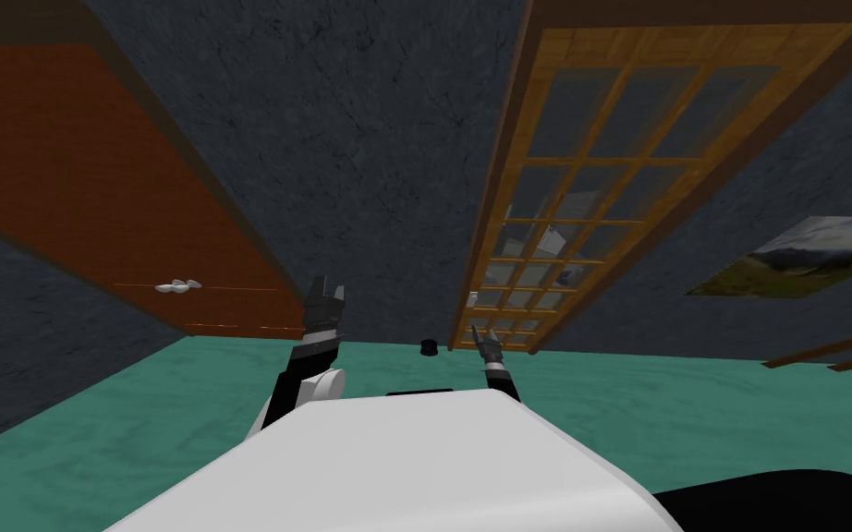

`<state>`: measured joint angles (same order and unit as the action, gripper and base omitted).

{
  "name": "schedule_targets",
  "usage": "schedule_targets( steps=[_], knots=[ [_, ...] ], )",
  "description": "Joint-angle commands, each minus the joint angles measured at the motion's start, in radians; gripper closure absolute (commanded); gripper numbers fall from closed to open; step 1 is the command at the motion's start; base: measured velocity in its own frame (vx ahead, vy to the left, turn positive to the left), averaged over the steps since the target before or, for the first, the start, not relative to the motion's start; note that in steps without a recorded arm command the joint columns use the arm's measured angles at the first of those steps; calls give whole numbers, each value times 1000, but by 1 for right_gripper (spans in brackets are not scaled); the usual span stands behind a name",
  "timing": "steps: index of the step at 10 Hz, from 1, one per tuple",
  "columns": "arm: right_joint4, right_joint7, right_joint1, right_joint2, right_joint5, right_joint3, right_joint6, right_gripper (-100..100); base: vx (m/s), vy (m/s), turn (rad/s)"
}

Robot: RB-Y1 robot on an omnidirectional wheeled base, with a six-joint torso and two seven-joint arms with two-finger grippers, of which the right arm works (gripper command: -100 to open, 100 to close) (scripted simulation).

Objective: Pull the door open

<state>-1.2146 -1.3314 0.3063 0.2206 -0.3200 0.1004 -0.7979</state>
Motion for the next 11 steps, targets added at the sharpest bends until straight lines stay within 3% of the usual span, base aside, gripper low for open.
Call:
schedule_targets(
  steps=[1, 11],
  knots=[
    [30, -29, -9, 4, -5, 2, -6, -100, 67, -58, 67],
    [199, -197, -39, 24, -34, 18, -48, -100, 74, -72, 69]
  ],
)
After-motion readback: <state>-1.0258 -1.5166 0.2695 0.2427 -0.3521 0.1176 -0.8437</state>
